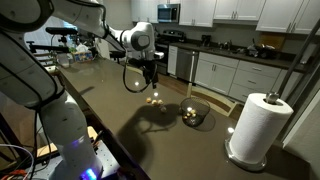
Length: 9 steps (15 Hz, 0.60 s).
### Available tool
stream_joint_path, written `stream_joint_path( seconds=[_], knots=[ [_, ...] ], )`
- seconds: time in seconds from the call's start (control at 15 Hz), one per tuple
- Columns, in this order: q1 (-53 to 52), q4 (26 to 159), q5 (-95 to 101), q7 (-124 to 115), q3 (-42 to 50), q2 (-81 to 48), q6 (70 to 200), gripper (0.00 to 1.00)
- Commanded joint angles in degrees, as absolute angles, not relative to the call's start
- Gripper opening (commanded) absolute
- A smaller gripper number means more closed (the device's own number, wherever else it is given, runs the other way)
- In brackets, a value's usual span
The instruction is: Pick one candy on the counter and put it in the basket
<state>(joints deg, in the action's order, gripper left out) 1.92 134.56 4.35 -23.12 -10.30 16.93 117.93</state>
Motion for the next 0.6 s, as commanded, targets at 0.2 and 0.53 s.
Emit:
stream_joint_path(
  seconds=[0.2, 0.53],
  knots=[
    [1.28, 124.49, 3.67, -19.11, -5.54, 3.12, 112.42, 1.0],
    [1.0, 122.27, 1.0, -13.23, -3.09, -1.98, 113.86, 1.0]
  ],
)
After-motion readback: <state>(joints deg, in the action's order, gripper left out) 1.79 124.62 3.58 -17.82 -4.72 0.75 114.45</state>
